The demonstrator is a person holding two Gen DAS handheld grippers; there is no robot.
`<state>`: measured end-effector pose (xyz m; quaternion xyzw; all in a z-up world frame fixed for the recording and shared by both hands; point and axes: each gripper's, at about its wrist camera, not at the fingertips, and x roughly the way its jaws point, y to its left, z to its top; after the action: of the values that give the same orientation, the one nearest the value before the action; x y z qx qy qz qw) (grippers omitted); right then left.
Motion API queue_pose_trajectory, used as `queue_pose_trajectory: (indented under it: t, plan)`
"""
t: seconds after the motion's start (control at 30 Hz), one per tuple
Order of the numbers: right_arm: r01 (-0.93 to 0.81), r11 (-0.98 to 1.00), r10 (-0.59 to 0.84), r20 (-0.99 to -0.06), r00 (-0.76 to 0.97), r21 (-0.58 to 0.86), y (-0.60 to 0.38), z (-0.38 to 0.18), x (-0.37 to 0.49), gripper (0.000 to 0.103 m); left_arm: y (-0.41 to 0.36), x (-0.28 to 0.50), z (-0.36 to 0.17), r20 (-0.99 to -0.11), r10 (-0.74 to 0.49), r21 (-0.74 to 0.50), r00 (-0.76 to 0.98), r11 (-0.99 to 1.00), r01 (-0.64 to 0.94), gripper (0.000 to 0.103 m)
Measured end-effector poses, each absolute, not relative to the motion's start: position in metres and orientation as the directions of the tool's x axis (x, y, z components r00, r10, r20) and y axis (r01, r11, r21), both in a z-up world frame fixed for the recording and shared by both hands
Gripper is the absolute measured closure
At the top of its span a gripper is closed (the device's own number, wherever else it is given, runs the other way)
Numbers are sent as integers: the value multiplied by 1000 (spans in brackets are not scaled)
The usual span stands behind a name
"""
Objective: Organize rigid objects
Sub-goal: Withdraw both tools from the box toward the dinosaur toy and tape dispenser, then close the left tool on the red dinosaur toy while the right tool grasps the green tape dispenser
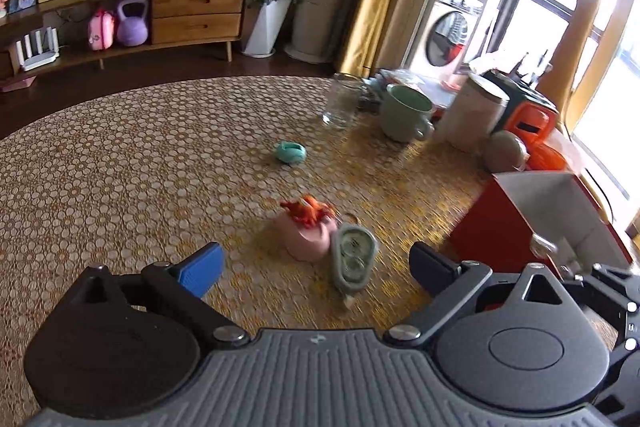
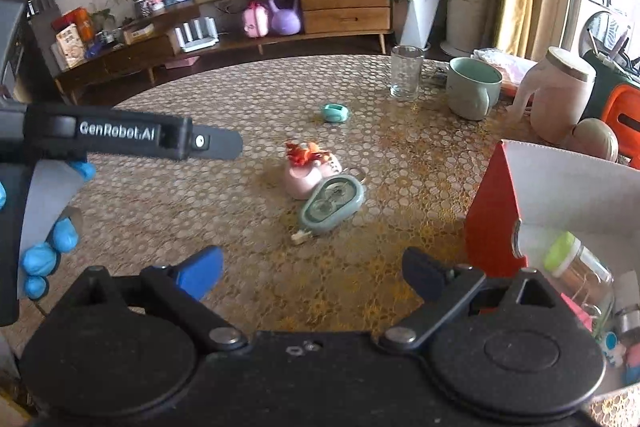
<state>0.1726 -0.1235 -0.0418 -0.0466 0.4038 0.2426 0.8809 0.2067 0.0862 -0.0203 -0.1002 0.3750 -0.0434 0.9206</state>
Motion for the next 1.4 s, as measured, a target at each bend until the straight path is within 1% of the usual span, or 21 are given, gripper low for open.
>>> queue_pose_trajectory:
  t: [0.27, 0.37, 0.53, 0.67, 0.9, 0.93, 1.03, 1.33, 1.37, 1.4]
  plan:
    - [-444, 892, 355, -742, 568, 86, -103, -70, 204, 7, 85, 251, -37, -702, -98, -182, 705, 982, -44, 3]
    - [-458, 887, 339, -745, 574, 50, -90, -81, 212, 8, 84, 265, -46, -714, -90, -172, 694, 984, -50, 3]
    - [-471, 882, 307, -766, 565, 6, -75, -99, 229, 11, 75, 281, -61, -730, -69, -119, 679, 992, -27, 3]
    - [-476, 879, 300, -765, 570, -11, -70, -106, 239, 11, 68, 292, -72, -741, -61, -84, 669, 996, -2, 3]
    - [-463, 886, 291, -759, 582, -16, -61, -119, 249, 14, 62, 305, -88, -743, -86, -95, 664, 995, 22, 3]
    - [-463, 886, 287, -762, 580, -18, -60, -121, 250, 17, 61, 307, -90, -743, -85, -93, 664, 995, 22, 3]
    - [-450, 893, 275, -771, 575, -17, -57, -127, 255, 18, 60, 311, -96, -744, -88, -96, 663, 995, 24, 3]
    - [-436, 900, 265, -781, 566, -11, -53, -136, 262, 20, 57, 318, -104, -734, -78, -77, 675, 997, 31, 4]
    - [-436, 900, 265, -781, 565, -10, -52, -136, 263, 20, 57, 319, -105, -732, -77, -75, 677, 997, 32, 7]
    - [-433, 901, 263, -782, 565, -10, -51, -136, 264, 21, 57, 319, -105, -733, -81, -76, 675, 996, 37, 12]
